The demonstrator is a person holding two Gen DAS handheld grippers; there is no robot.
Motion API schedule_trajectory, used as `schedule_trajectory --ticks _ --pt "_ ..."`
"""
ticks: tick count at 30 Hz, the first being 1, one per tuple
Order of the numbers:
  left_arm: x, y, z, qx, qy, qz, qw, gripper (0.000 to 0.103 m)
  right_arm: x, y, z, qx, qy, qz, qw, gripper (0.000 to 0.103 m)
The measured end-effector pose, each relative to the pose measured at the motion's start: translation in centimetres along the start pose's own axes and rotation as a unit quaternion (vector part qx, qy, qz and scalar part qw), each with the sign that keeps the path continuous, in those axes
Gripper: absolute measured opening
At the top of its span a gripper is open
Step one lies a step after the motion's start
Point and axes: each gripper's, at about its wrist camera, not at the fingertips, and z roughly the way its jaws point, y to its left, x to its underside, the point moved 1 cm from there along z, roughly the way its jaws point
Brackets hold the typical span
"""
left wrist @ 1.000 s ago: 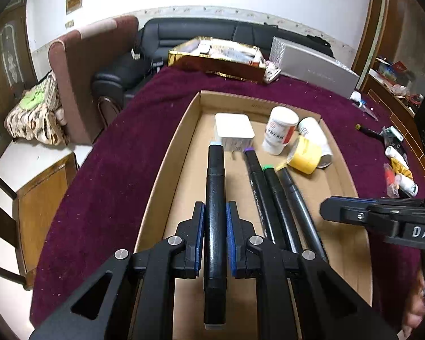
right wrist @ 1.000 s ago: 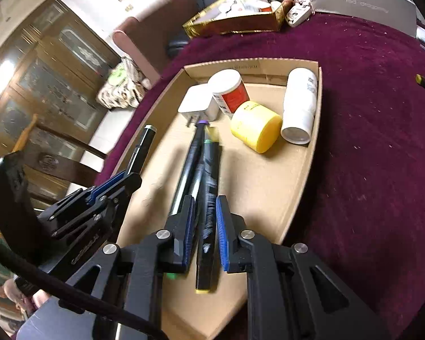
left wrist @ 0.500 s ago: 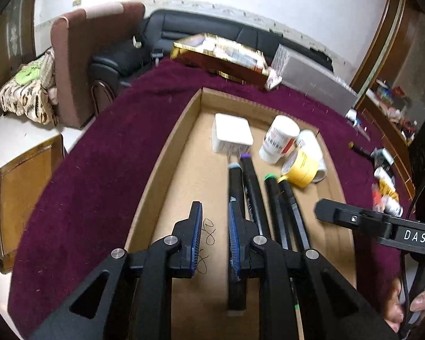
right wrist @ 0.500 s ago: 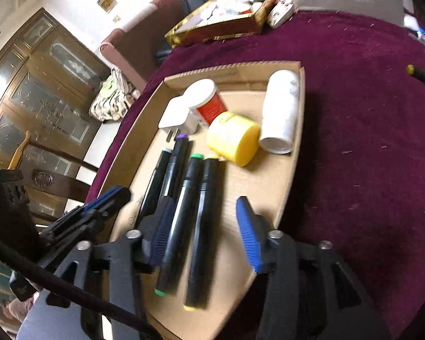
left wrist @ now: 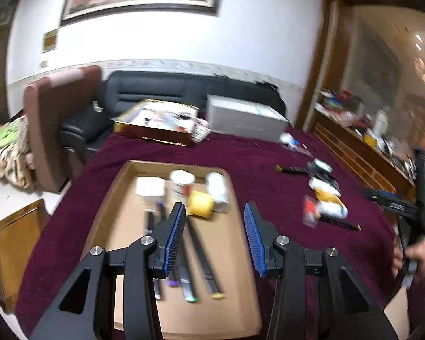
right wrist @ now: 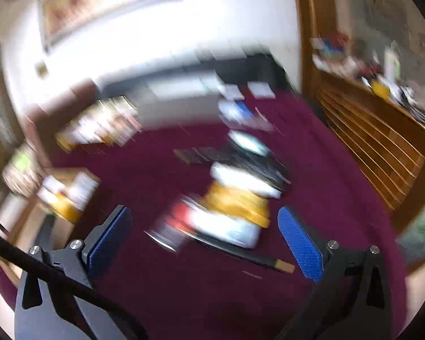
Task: Organize objects
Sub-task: 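Lower the markers beside the others in the box and open both tools, then grasp a black marker with the right tool while left tool approaches the red candle package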
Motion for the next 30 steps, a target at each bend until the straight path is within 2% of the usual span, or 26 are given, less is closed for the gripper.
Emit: schedule_trajectory --ticks 1,4,9,10,12,13,14,17,24,30 --pt "0.2 -1.0 0.5 0.009 0.011 0.005 0.9999 0.038 0.4 -1.2 1.2 0.0 0.034 -0.007 0.999 0.101" --pt "0.7 -3.1 1.8 0.031 0.043 0.008 0.9986 0.038 1.8 -2.7 3.7 -0.011 0.085 -0.031 0.996 0.1" --pt "1.6 -6.9 3.7 0.042 0.081 0.029 0.9954 0.037 2.9 -2.1 6.0 -0.018 0.092 -0.081 0.992 0.099" --pt "1.6 -7.7 4.2 0.044 0.087 0.034 0.9946 0.037 3.0 -1.9 6.3 -0.022 0.089 -0.09 0.992 0.095" --pt "1.5 -9.6 5.3 0.054 0.099 0.045 0.9926 0.037 3.3 -1.3 7.2 -0.023 0.093 -0.107 0.99 0.071" --pt "1.4 -10.5 6.0 0.057 0.104 0.052 0.9916 0.037 3.3 -0.9 7.8 -0.022 0.105 -0.112 0.988 0.039" --pt "1.3 -11.3 6.8 0.059 0.108 0.06 0.9905 0.037 3.6 -0.8 8.1 -0.021 0.115 -0.113 0.987 0.031" --pt "1.1 -14.1 9.9 0.052 0.131 0.087 0.9862 0.037 4.1 -0.5 7.9 -0.033 0.112 -0.112 0.987 0.017" --pt "1.6 -18.4 17.7 0.039 0.184 0.133 0.9732 0.037 4.8 -4.0 6.7 -0.094 0.124 -0.028 0.987 0.016" --pt "1.2 -20.8 21.1 0.014 0.179 0.177 0.9676 0.037 4.5 -5.2 6.9 -0.132 0.126 -0.001 0.983 0.016"
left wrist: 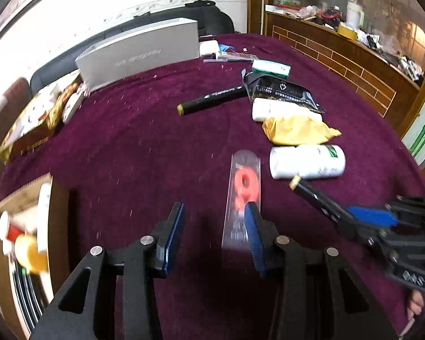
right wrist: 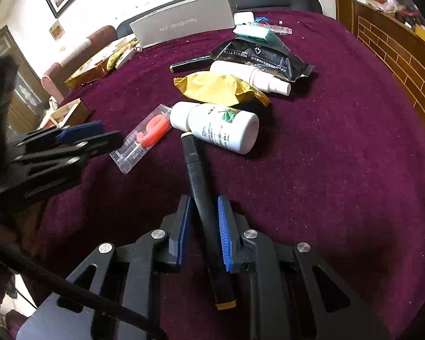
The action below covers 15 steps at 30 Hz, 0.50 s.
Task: Organize objects
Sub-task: 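Grasp a black marker with the right tool while left tool approaches the red candle package, then grasp the clear package with the red number candle using the left tool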
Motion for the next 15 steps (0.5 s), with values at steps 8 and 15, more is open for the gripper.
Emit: schedule_trajectory --ticks 8,15 --pt "-1.7 -2.3 2.0 -0.082 -0.027 0.08 0.993 0.056 -0.1 0.0 0.0 -0.006 0.001 0.007 1.0 0.016" --pt "-0.2 -0.3 1.2 -0.032 -0.015 0.056 0.9978 0.056 -0.1 0.1 -0.1 -0.004 0.005 0.006 1.0 0.017"
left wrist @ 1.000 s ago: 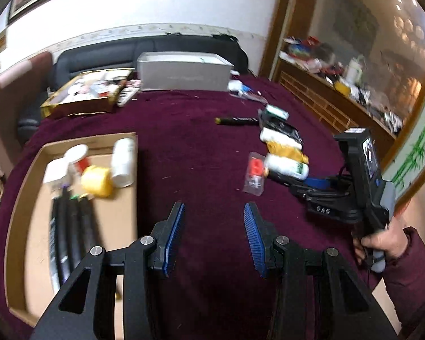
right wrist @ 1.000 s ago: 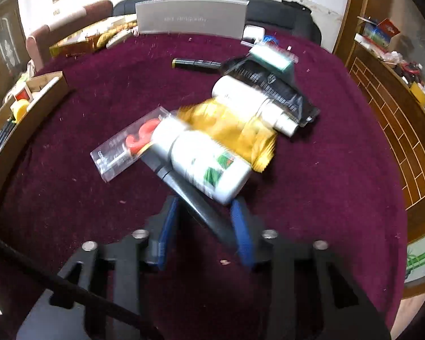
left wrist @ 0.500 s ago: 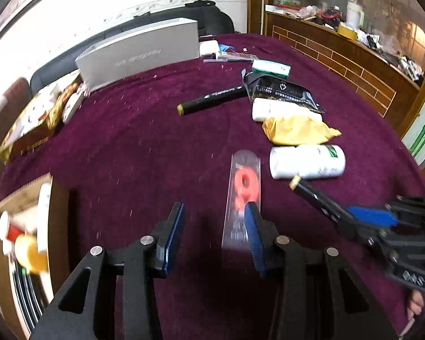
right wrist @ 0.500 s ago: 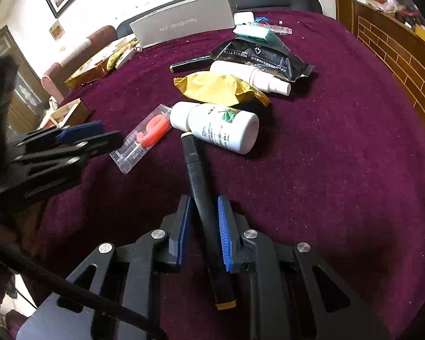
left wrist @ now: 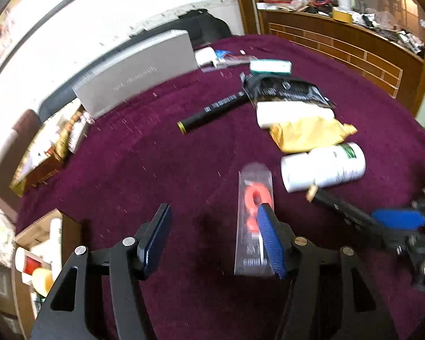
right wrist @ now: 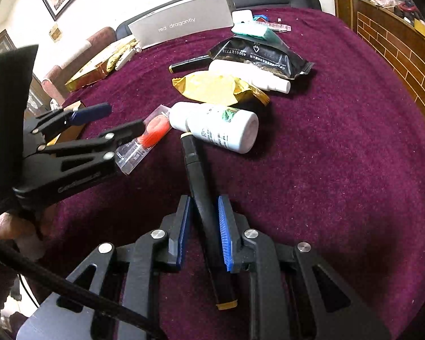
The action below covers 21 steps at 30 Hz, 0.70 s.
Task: Organize objects
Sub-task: 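Grasp the clear package with the red number candle using the left tool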
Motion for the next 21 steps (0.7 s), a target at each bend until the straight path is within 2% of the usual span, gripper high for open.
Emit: schedule_trajectory --ticks 5,8,13,15,16,17,21 --pt "-0.2 -0.4 0.3 0.04 0.011 0.012 0.9991 0.056 -0.1 0.0 0.0 0.001 0.003 0.007 1.0 0.018" --pt "-0.5 -1.5 1.4 0.047 0.023 0.039 0.9979 0.056 -0.4 -0.2 0.2 -0.001 0.01 0.016 1.0 0.019" --pt "-1.1 -1.4 2.7 0.053 0.017 -0.008 0.9984 0.059 -0.7 -0.1 0.3 0.005 0.02 0.016 1.0 0.021" --pt "-1.0 -1.3 2.8 0.072 0.02 -0.028 0.9968 0.045 -0.7 0.2 0.4 0.01 0.024 0.012 1.0 0.025" --pt "-1.0 -1.1 2.5 0.081 0.018 -0.034 0.9959 0.027 -0.8 0.4 0.4 0.013 0.027 0.009 1.0 0.027" --pt "-0.8 -1.1 2.2 0.079 0.019 -0.034 0.9961 0.022 -0.8 0.5 0.5 0.016 0.029 0.008 0.999 0.03" --pt "0.8 0.7 0.6 0.091 0.019 -0.069 0.9933 0.022 -1.1 1.4 0.8 0.033 0.037 -0.004 0.999 0.038"
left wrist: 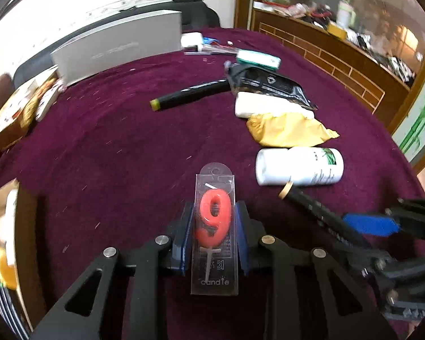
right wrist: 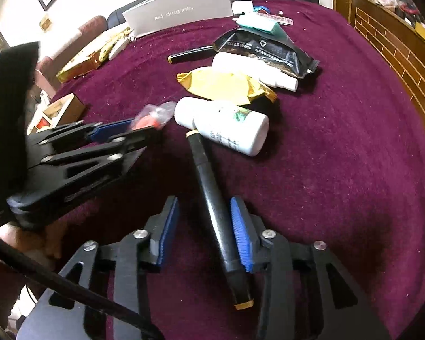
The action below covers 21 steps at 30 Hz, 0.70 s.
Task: Organize objects
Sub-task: 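Grasp the clear package with the red number candle using the left tool, then carry candle package and marker into the box and open both tools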
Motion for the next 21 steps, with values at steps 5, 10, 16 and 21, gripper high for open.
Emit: schedule_trajectory --ticks 5,10,16,21 --pt "1.8 2.1 -3.3 0.022 -0.018 -0.041 0.9988 0.023 -0.6 1.6 0.9 0.053 -0.009 -0.031 0.998 0.039" --pt "3.6 3.4 -6.6 0.04 -0.043 -0.064 0.9962 0.023 0.0 2.8 1.1 0.109 -0.029 -0.057 0.992 0.017" --pt "6.2 5.5 -9.8 0.051 -0.068 -0.099 0.9915 0.023 0.4 2.2 -0.6 0.065 -0.055 -0.007 0.996 0.013" --pt "8.6 8.7 -13.2 0.041 -0.096 -0.134 0.9855 0.023 0.4 4.0 -3.1 0.011 -0.078 0.011 0.997 0.013"
